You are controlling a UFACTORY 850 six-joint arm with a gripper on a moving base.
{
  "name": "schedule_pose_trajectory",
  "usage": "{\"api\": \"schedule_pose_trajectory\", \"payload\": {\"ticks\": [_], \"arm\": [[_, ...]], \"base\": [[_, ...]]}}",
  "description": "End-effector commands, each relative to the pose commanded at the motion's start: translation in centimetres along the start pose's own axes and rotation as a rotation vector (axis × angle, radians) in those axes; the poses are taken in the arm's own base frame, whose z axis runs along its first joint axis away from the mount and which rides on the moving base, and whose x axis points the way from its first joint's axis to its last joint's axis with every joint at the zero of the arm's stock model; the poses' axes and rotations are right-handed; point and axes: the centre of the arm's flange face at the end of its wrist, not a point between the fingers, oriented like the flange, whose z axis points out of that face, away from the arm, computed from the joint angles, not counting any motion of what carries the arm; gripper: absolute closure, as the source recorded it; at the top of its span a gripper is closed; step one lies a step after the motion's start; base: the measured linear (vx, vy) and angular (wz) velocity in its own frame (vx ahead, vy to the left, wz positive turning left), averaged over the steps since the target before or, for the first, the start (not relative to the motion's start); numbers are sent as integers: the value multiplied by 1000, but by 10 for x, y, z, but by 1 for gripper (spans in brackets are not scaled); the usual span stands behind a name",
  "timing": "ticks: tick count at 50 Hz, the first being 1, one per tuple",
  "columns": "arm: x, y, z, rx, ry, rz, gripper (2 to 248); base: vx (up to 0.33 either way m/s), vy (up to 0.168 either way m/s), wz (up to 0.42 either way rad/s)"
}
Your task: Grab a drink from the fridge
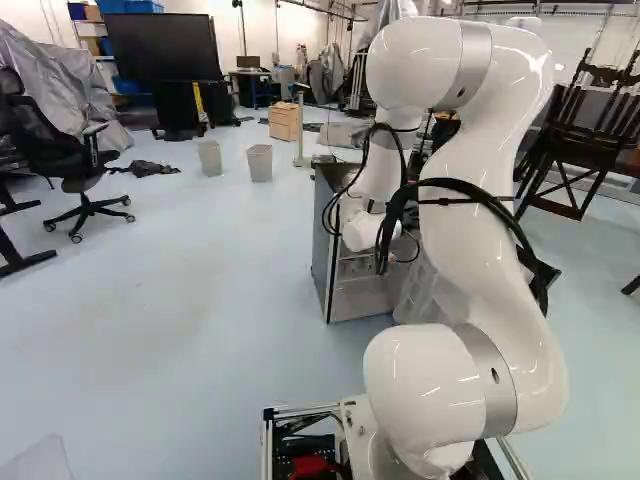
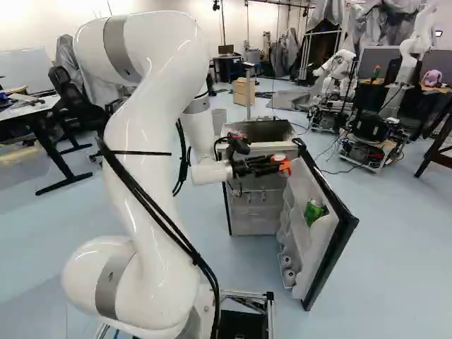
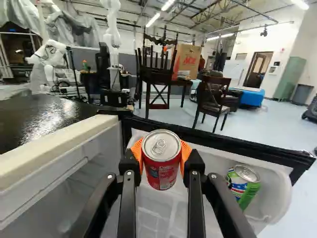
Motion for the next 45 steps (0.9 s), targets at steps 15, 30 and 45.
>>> {"api": "schedule_pose_trajectory", "payload": {"ticks": [15,30,45], "arm": [[2,2,-12,105,10,-24,155],[3,10,-21,199,17,-47,155],[4,20,-33,305,23,-72,155]], "base": [[0,0,0],[0,0,0],[0,0,0]]}}
